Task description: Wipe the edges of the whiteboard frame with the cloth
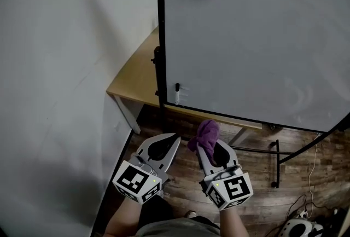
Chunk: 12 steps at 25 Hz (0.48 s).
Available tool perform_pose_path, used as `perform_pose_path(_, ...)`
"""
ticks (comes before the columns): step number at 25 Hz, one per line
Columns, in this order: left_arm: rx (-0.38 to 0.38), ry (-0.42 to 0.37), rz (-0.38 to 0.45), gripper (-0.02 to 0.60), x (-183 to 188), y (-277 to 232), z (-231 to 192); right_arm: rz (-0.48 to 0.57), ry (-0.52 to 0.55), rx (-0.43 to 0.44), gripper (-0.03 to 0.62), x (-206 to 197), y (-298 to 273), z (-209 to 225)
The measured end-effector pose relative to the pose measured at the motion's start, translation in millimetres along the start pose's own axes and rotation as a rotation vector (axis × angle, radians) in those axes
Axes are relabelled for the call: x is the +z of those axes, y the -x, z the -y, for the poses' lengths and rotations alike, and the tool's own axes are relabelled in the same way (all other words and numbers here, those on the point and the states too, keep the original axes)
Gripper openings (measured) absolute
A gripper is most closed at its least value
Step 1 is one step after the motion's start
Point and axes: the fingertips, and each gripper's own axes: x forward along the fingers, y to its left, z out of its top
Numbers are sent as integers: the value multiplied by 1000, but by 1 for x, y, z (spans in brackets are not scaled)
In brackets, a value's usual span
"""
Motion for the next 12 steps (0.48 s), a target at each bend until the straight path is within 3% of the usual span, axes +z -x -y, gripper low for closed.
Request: perform_pose_path(12, -135, 13, -20, 17, 6, -30, -95, -14, -21, -141, 123, -4, -91, 1)
